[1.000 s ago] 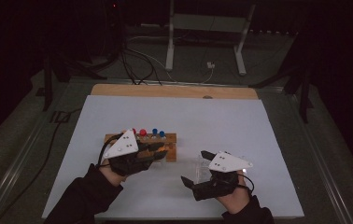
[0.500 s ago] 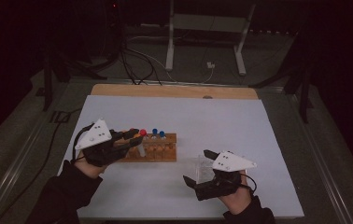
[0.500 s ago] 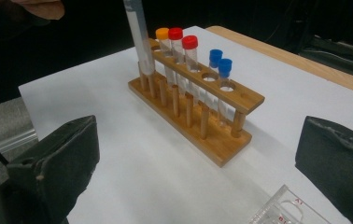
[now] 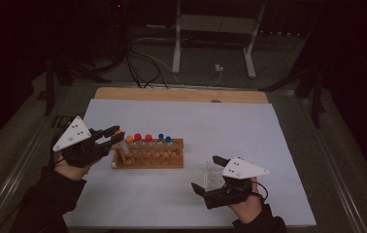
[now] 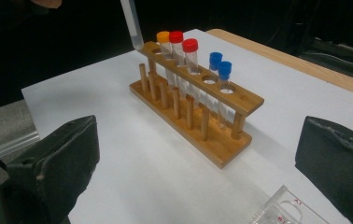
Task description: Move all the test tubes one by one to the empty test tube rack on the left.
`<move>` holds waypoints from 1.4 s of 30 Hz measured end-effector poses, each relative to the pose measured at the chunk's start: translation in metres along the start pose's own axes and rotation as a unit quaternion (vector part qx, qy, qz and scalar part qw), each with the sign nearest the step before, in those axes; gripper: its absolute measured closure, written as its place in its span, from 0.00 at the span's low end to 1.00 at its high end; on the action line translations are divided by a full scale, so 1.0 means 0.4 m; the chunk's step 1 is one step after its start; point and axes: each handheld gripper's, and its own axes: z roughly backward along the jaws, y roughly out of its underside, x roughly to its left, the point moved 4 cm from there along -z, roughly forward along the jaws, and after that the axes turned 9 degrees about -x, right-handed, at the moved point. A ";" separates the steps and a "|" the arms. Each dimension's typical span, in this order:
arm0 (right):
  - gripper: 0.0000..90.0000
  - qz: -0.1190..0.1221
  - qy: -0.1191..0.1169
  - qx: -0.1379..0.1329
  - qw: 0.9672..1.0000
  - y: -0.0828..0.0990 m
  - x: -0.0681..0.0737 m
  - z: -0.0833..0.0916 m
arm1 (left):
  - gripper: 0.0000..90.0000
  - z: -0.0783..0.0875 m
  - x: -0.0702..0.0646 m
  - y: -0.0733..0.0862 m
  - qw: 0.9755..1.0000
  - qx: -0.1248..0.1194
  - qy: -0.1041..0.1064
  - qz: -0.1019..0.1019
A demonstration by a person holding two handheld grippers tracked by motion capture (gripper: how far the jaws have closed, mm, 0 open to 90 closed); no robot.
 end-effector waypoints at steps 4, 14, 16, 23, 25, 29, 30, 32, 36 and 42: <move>0.00 0.000 -0.002 0.001 1.000 0.001 0.000 0.000 | 0.80 -0.015 0.037 0.024 0.999 0.006 -0.031 0.002; 0.00 -0.004 -0.003 0.004 1.000 0.006 -0.003 0.000 | 0.80 -0.055 0.089 0.094 0.998 0.012 -0.063 0.030; 0.00 -0.003 -0.003 0.006 1.000 0.008 -0.003 -0.001 | 0.80 -0.063 0.087 0.110 0.997 0.020 -0.060 0.032; 0.00 -0.005 -0.004 0.007 1.000 0.010 -0.005 0.000 | 0.80 -0.088 0.080 0.163 0.997 0.045 -0.057 0.037; 0.00 -0.003 -0.005 0.007 1.000 0.009 -0.005 0.000 | 0.80 -0.092 0.078 0.175 0.996 0.051 -0.058 0.039; 0.00 -0.003 -0.006 0.007 1.000 0.009 -0.004 0.001 | 0.80 -0.098 0.076 0.197 0.995 0.066 -0.059 0.041; 0.00 -0.003 -0.005 0.008 1.000 0.009 -0.004 0.000 | 0.80 -0.100 0.075 0.201 0.995 0.070 -0.060 0.040; 0.00 -0.004 -0.006 0.008 1.000 0.009 -0.004 0.000 | 0.80 -0.103 0.075 0.208 0.994 0.077 -0.060 0.038; 0.00 -0.003 -0.006 0.008 1.000 0.009 -0.005 0.000 | 0.80 -0.104 0.075 0.206 0.994 0.081 -0.060 0.041; 0.00 -0.003 -0.005 0.008 1.000 0.009 -0.005 0.001 | 0.55 -0.091 0.078 0.190 0.993 0.071 -0.066 0.060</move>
